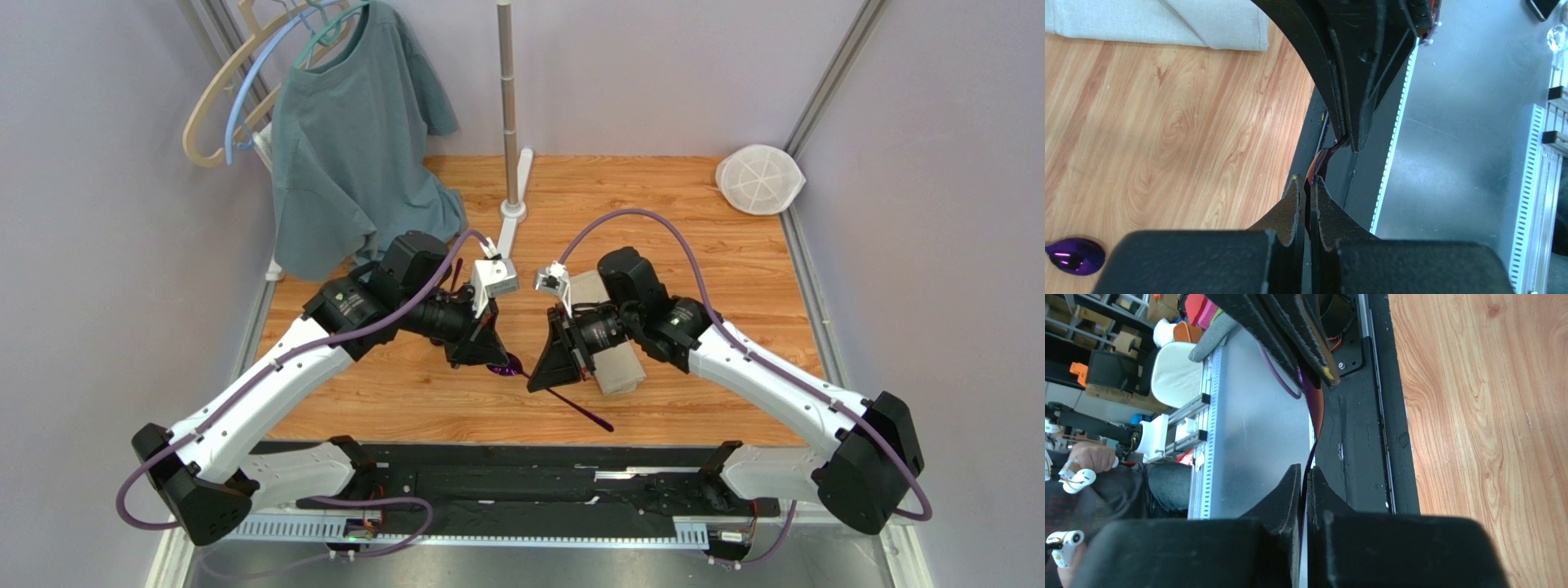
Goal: Fold the napkin into a case and place the utensils inside
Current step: Pass from the left arm to the right, then pass from the right arm to the left
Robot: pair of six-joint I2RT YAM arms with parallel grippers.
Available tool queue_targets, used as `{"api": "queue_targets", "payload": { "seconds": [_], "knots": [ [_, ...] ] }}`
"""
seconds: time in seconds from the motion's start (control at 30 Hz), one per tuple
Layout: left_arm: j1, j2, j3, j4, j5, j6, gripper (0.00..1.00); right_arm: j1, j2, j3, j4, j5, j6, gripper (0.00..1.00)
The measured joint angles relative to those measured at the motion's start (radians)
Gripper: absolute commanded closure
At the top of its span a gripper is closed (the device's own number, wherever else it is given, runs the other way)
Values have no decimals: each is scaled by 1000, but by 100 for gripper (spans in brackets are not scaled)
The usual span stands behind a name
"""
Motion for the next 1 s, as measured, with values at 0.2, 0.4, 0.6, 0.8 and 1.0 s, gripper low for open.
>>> {"api": "queue_targets", "payload": {
  "seconds": [0.2, 0.4, 0.6, 0.8, 1.0],
  "knots": [
    [20, -32, -16, 92, -128, -121, 57, -5, -17, -43, 92, 95, 136, 100],
    [45, -272, -243, 384, -288, -381, 58, -34, -83, -119, 222, 242, 297, 100],
    [45, -395, -429, 594, -345, -546, 56, -80, -107, -186, 341, 271, 421, 100],
    [45, -341, -462, 705, -350, -594, 55, -86, -107, -199, 448, 258, 507, 100],
    [45, -300, -463, 760, -372, -614, 58, -86, -105, -208, 504, 239, 552, 100]
  ]
}}
